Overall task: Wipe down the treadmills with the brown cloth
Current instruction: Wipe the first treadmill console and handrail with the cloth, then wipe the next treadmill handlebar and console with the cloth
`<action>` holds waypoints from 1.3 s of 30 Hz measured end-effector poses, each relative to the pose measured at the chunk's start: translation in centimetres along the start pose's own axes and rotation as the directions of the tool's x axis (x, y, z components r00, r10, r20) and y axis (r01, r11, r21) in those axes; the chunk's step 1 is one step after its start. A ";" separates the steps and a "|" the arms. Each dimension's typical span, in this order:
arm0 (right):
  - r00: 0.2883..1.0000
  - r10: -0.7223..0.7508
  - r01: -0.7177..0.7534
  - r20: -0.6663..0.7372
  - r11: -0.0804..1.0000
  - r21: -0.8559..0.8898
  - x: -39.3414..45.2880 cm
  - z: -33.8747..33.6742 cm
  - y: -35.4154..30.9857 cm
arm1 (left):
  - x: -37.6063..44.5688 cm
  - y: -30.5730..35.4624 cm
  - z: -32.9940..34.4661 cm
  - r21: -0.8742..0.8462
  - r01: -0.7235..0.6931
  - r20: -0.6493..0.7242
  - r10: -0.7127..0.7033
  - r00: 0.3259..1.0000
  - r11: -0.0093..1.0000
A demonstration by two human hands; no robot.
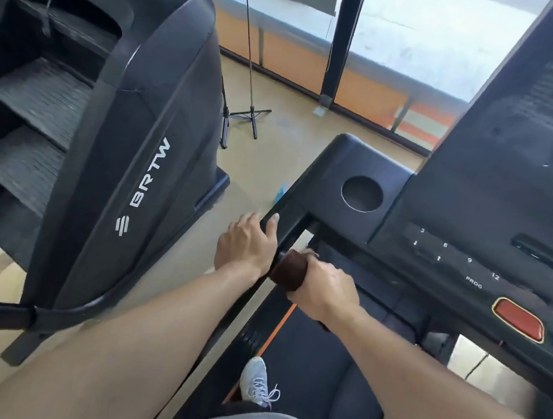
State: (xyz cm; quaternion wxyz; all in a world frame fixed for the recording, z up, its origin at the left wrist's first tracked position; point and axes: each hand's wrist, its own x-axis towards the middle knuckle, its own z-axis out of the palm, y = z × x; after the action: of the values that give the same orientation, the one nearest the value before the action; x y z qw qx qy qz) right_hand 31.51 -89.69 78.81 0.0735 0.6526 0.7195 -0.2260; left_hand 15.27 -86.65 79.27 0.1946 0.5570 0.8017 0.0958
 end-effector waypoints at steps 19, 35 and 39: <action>0.898 -0.221 0.179 -0.381 0.973 -0.142 -6.1 3.6 1.5 | -0.6 0.1 0.0 0.029 -0.046 -0.058 0.047 0.997 0.999; 0.877 -0.167 -0.028 0.451 0.919 0.393 3.6 -3.5 -0.5 | -0.2 0.4 0.6 0.121 -0.063 -0.125 0.078 0.989 0.991; 0.910 -0.174 0.018 0.375 0.923 0.384 3.4 -2.7 -0.4 | -0.1 0.2 1.0 0.142 -0.058 -0.154 0.080 0.985 0.988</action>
State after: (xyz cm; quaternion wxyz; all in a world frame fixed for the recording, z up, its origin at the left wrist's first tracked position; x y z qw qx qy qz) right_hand 31.14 -85.49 79.89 0.0835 0.5570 0.6646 -0.4909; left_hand 15.93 -86.73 78.46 0.0876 0.5872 0.7995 0.0917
